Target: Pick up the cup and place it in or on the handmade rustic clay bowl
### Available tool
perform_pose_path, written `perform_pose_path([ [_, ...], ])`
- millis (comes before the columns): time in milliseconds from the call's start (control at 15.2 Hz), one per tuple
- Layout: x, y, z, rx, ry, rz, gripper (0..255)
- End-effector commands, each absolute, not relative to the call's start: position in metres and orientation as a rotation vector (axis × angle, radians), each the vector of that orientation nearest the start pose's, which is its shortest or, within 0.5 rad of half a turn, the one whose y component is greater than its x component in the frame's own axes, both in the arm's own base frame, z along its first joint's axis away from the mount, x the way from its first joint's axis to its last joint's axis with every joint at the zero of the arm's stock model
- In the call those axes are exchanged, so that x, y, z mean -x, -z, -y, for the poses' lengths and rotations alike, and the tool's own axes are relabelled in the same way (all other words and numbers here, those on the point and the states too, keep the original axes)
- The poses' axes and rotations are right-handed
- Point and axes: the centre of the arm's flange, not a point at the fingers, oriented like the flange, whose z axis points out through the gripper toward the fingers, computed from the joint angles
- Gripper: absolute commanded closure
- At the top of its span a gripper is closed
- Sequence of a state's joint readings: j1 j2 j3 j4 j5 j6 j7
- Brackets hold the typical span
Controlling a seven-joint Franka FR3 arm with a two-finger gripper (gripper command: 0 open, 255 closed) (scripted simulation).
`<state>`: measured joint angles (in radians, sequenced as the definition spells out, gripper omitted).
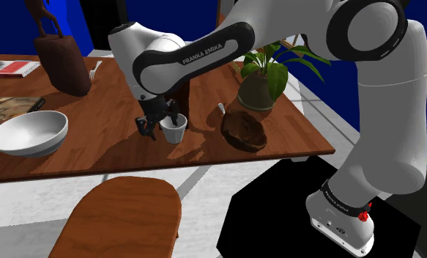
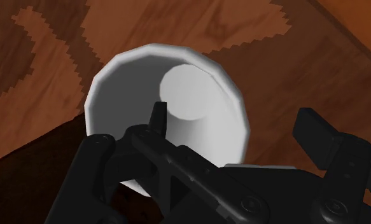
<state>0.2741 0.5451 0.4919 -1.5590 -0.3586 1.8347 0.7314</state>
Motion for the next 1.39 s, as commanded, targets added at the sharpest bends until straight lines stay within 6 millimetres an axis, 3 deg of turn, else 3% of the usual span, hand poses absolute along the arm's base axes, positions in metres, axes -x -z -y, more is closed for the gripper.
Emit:
perform_pose_path([
  [0,-0.528,-0.342,-0.406,3.326,-0.146,0.213,0],
  [264,-0.528,-0.342,-0.406,3.326,-0.147,0.213,0],
  [330,-0.528,-0.342,-0.406,3.326,-0.147,0.213,255],
  [924,-0.528,-0.342,-0.406,3.326,-0.146,0.213,255],
  [1320,-0.528,-0.374,-0.406,3.326,-0.146,0.213,255],
])
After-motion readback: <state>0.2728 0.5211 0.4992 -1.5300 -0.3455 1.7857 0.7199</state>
